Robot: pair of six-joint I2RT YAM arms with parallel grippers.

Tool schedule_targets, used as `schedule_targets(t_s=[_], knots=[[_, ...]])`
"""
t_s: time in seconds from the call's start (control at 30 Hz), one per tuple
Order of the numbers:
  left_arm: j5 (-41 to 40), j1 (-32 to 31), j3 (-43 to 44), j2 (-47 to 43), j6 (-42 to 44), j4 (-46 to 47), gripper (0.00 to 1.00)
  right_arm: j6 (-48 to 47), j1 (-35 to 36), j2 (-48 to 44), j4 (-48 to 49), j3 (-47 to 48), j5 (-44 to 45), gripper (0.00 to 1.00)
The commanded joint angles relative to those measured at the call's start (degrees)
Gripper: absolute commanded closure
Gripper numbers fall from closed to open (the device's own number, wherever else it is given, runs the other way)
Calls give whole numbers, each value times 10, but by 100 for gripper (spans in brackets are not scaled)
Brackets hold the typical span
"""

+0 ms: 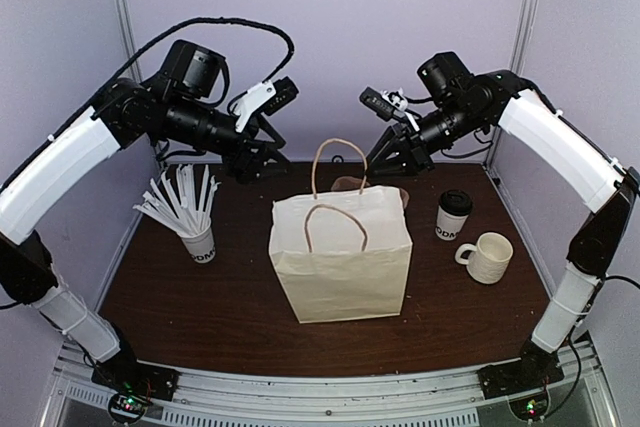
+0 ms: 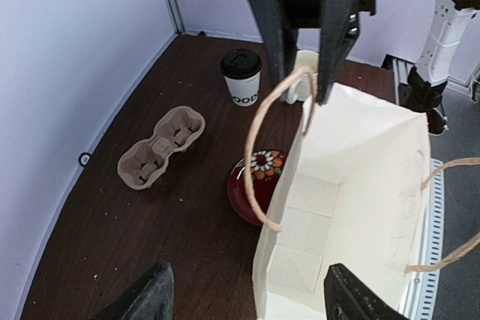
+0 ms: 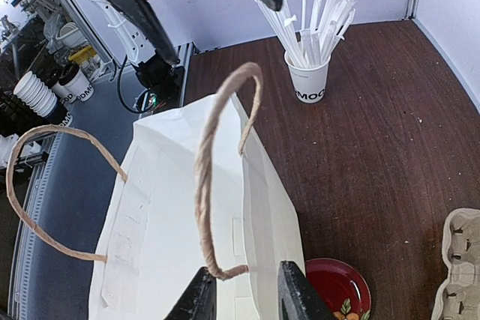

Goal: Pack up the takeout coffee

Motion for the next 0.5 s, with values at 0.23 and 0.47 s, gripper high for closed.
schedule_targets(t_s=[0.23,0.47], knots=[[118,-1,32,72,-14,23,27,13,-1,-12,18,-15,-4,71],[168,-1,86,133,-27,7,42,17,-1,-6,18,-11,-7,71]])
